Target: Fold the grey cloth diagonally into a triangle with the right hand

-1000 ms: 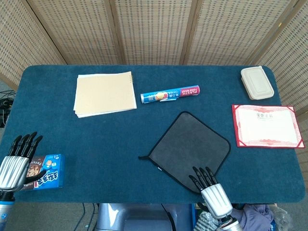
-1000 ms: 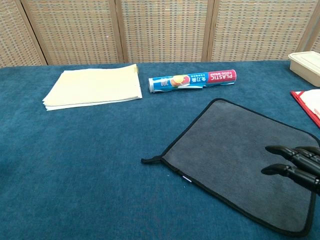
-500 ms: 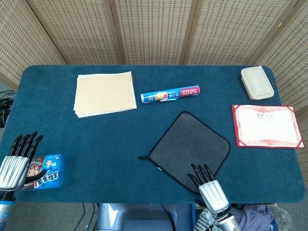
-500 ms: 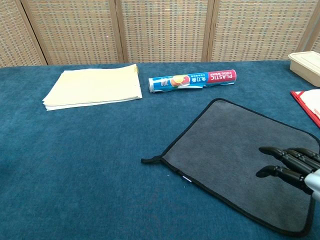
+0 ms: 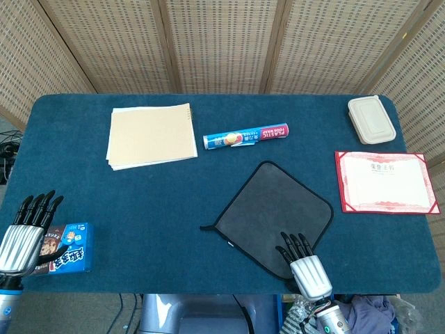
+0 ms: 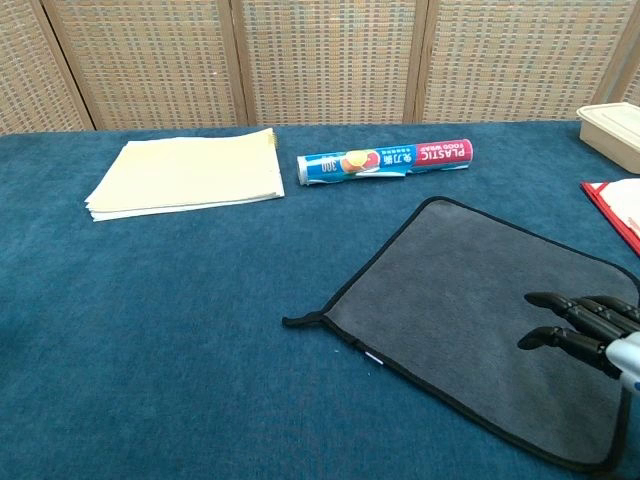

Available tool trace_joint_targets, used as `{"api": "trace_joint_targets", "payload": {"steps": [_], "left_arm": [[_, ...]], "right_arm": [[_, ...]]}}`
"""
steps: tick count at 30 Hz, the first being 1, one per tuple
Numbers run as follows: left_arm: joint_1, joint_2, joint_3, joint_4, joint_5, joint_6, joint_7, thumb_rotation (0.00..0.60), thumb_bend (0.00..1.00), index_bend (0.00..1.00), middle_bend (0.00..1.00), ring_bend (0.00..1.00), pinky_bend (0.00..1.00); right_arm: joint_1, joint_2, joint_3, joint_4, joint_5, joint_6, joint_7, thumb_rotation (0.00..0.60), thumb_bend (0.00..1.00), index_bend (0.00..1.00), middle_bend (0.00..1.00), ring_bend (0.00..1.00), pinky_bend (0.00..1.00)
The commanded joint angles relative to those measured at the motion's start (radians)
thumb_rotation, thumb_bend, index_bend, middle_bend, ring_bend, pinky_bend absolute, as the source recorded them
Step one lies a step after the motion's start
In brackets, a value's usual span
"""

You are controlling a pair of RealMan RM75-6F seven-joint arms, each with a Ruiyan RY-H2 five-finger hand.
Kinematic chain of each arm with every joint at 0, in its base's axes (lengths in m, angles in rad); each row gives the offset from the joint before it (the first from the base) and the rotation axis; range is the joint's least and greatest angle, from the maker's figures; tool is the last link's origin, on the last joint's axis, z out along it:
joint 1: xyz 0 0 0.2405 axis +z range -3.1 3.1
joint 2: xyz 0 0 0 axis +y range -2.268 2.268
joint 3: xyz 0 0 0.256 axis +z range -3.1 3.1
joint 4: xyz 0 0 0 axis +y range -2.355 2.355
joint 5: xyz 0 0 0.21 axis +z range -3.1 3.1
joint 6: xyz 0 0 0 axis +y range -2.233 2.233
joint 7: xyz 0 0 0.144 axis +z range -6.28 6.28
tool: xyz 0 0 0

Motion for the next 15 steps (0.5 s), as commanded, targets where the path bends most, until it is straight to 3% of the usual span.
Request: {"api": "trace_joint_targets", "payload": {"steps": [1,15], "left_arm": [[0.000,0.000,0.000,0.000,0.000,0.000,-0.001,0.600,0.12,0.00,0.00,0.00,0.00],[-0.001,0.000,0.001,0.000,-0.001,-0.001,0.001,0.600,0.12,0.00,0.00,0.00,0.00]], "right_arm": [[0.000,0.000,-0.001,0.001,0.001,0.002,-0.001,0.600,0.07,0.19,0.00,0.00,0.00],[0.011,-0.011,0.001,0.016,0.033,-0.013,0.003,0.600,0.07,0.19,0.00,0.00,0.00]]}}
